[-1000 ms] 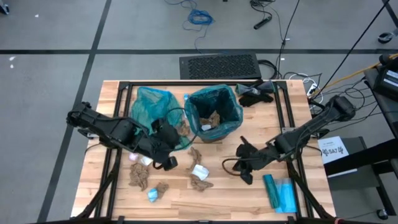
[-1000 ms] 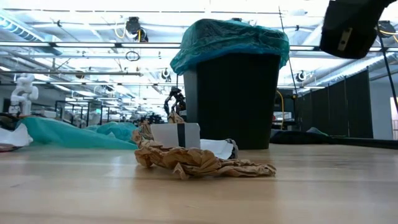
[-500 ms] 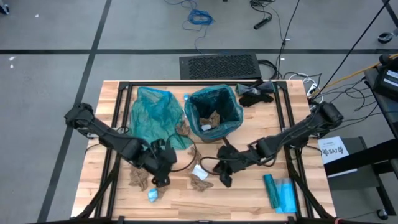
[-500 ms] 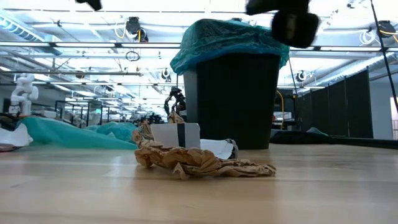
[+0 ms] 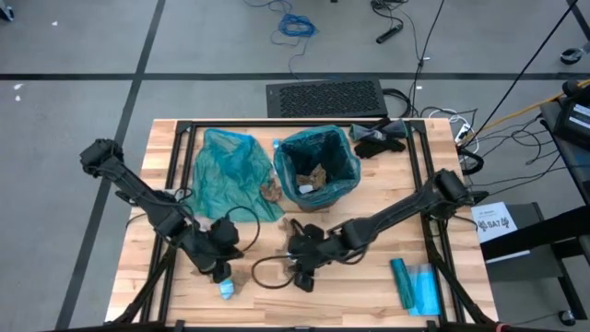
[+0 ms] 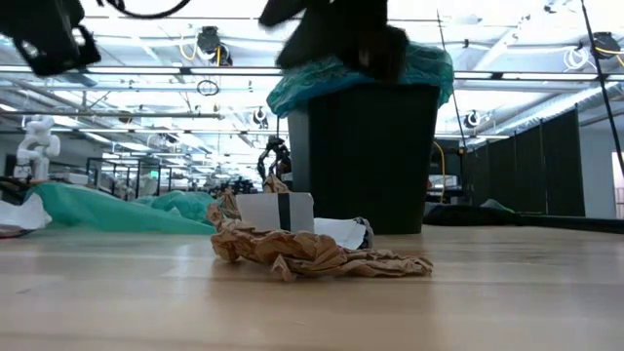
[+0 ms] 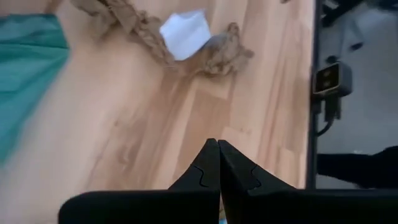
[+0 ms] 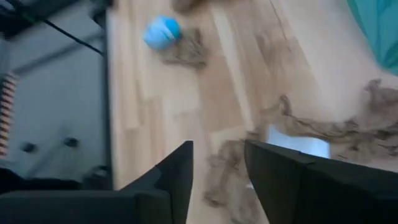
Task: Place trash/remove bag and relplace
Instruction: Put the white paper into the trash bin
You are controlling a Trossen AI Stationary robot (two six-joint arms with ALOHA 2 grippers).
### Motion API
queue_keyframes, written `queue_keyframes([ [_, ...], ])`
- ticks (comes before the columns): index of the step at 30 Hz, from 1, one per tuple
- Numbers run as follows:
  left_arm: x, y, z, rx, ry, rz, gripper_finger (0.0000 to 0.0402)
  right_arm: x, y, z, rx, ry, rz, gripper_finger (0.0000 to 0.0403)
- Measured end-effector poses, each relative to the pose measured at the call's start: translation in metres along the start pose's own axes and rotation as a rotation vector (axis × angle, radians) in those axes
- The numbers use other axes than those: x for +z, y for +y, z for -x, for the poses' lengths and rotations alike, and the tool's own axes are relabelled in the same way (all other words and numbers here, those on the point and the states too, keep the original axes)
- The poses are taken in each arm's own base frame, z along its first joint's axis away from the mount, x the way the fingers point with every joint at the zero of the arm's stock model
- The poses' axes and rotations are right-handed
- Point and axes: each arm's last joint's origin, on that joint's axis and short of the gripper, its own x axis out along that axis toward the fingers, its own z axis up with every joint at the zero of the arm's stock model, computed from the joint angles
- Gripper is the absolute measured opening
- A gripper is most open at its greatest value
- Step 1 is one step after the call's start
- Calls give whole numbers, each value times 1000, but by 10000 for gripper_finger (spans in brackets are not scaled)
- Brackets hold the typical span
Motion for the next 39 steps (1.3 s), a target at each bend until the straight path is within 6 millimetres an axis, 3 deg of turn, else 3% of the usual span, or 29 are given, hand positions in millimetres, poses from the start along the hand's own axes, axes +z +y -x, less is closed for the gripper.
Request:
queue_keyframes([
  [9, -22, 17, -22, -86, -5, 50, 0, -11, -13, -46, -94, 132, -8, 170],
  [15, -29, 22, -25, -99, 47, 66, 0, -28, -23, -75, -157, 210, -57, 163],
  [18, -30, 22, -26, -109, 61, 74, 0, -31, -27, -85, -114, 279, -127, 131],
  [21, -30, 22, -26, -111, 61, 73, 0, -34, -26, -85, -107, 308, -184, 48],
  [22, -30, 22, -26, -111, 59, 70, 0, -35, -24, -82, -108, 311, -191, 24],
  [25, -30, 22, -25, -111, 56, 56, 0, -34, -14, -62, -109, 316, -218, 8],
  [34, -37, 30, -29, -82, 75, 29, 0, -1, 23, 57, -252, 150, -220, 1],
  [39, -37, 30, -29, -86, 74, 30, 0, 31, 24, 126, -317, -73, -194, 0],
])
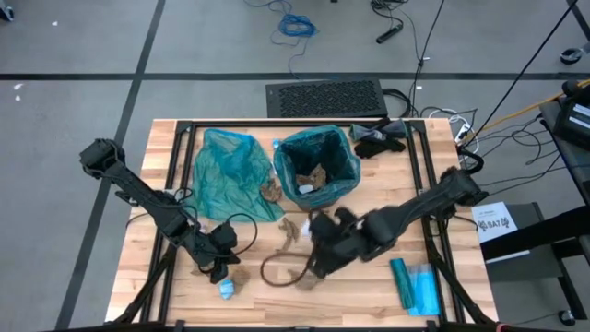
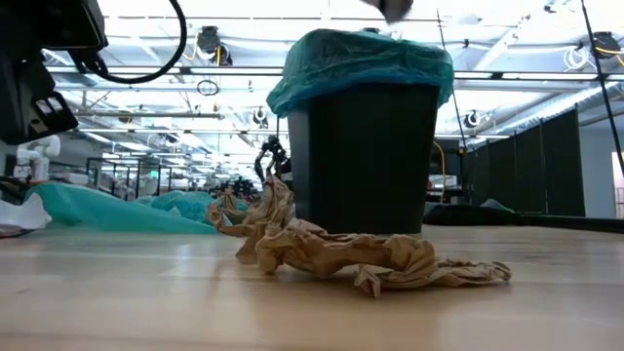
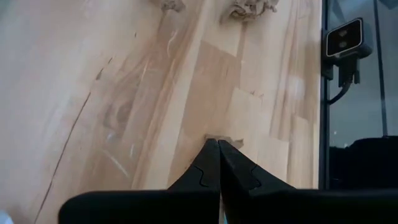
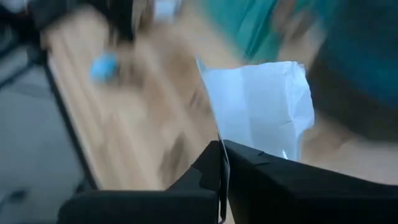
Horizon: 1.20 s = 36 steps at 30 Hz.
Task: Place trash/remove bag and relplace
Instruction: Put the white paper into the trash bin
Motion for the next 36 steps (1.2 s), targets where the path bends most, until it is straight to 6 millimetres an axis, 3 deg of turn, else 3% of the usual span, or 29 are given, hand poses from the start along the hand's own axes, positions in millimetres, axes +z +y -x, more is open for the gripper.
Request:
queue_keyframes([
  [4, 1, -1, 0, -4, -13, 5, 0, 32, -19, 33, -45, -176, 32, 0],
  [6, 2, -2, 0, -13, -22, 21, 0, 46, -34, 39, -76, -216, 32, 0],
  [12, 3, -1, 0, 2, -48, 38, 0, 85, -76, 29, -162, -206, 51, 0],
  [19, 12, 4, -1, 10, -72, 47, 0, 122, -122, 12, -71, -81, 41, 0],
  [27, 30, 22, -4, 59, -79, 31, 0, 133, -146, 3, -119, -42, 2, 11],
  [36, 44, 45, -4, 134, -37, 36, 0, 128, -146, -14, -147, 54, 2, 90],
])
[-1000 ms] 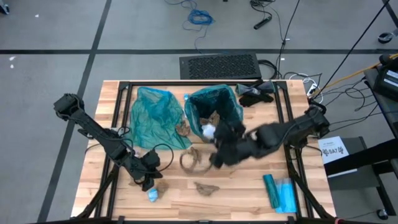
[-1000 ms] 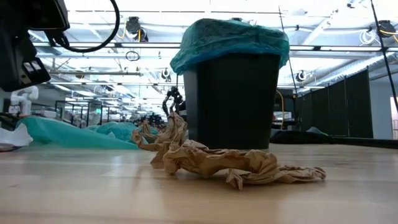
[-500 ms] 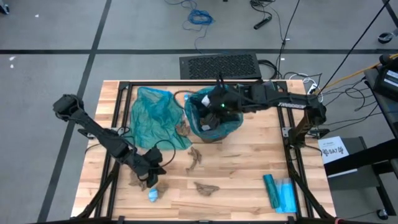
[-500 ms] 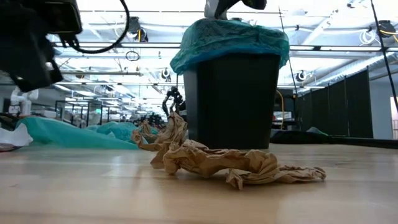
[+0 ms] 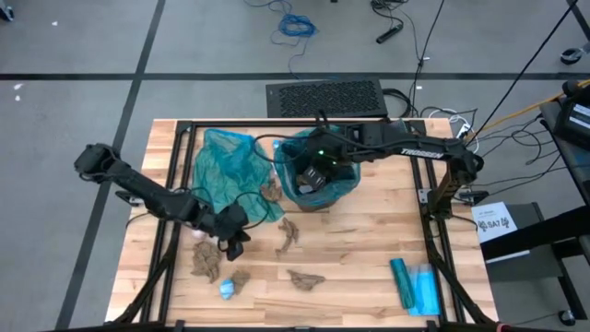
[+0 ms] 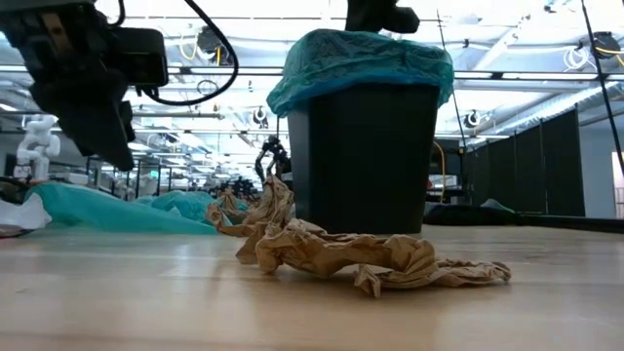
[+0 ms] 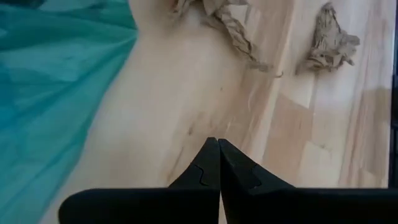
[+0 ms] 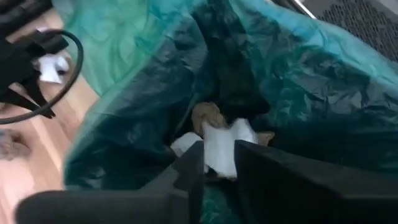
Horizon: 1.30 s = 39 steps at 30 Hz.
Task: Place trash/remove bag and relplace
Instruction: Put the white paper into the trash bin, then put the brown napkin into the trash bin
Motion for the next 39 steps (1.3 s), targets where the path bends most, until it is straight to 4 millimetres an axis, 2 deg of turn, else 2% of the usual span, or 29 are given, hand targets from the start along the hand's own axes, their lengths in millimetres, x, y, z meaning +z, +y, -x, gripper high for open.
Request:
queue_keyframes([
  [6, 5, 11, 5, 30, 17, 11, 0, -5, 7, 2, 28, 17, 20, 136],
  [10, 6, 18, 22, 88, -24, 22, 0, -19, 25, 20, 81, 2, 73, 143],
  [13, 6, 23, 42, 126, -105, 27, 0, -34, 42, 31, 84, -25, 90, 143],
  [19, 4, 29, 79, 85, -233, 11, 0, -71, 74, 50, 82, -23, 123, 144],
  [23, 2, 32, 101, 24, -312, -28, 0, -100, 92, 51, 86, 13, 129, 144],
  [27, 0, 35, 114, -12, -366, -63, 0, -131, 105, 34, 69, 56, 99, 144],
  [32, -2, 37, 120, -30, -389, -62, 0, -163, 124, -4, 167, 22, 35, 144],
  [35, -1, 37, 120, -28, -390, -74, 0, -173, 127, -34, 209, -6, -14, 144],
  [39, -1, 37, 120, -28, -390, -74, 0, -175, 129, -75, 219, -37, -50, 144],
])
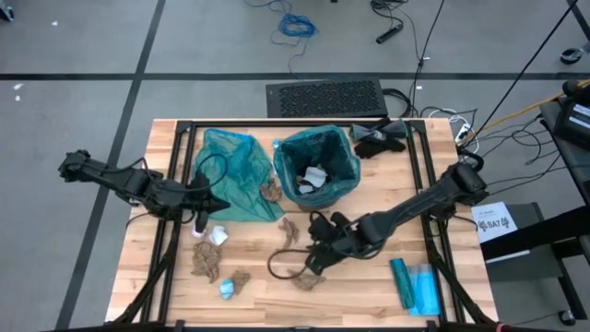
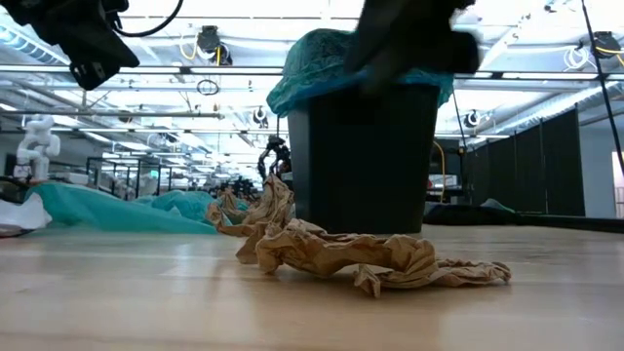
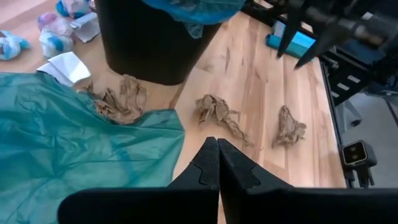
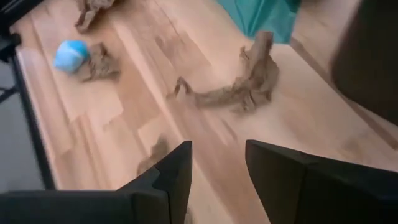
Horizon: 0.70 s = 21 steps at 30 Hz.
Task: Place trash/remove bag and relplace
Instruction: Put the brown napkin into the trash bin
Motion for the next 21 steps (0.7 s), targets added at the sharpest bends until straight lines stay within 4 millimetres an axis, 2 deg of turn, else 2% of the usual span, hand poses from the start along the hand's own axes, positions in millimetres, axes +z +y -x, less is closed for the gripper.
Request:
queue_keyframes([
  [4, -1, 1, 0, 6, 9, 5, 0, 3, -3, -41, 28, 21, 53, 144],
  [8, -4, 3, 0, 25, 39, 47, 0, 2, -14, -73, -23, 48, 45, 144],
  [12, -7, 4, 0, 14, 91, 84, 0, 10, -23, -91, -37, 31, 29, 144],
  [17, -8, 3, 0, 6, 102, 86, 0, 27, -27, -102, 15, -48, 59, 142],
  [21, -9, 4, 1, 14, 114, 113, 0, 30, -38, -116, 12, -7, 34, 130],
])
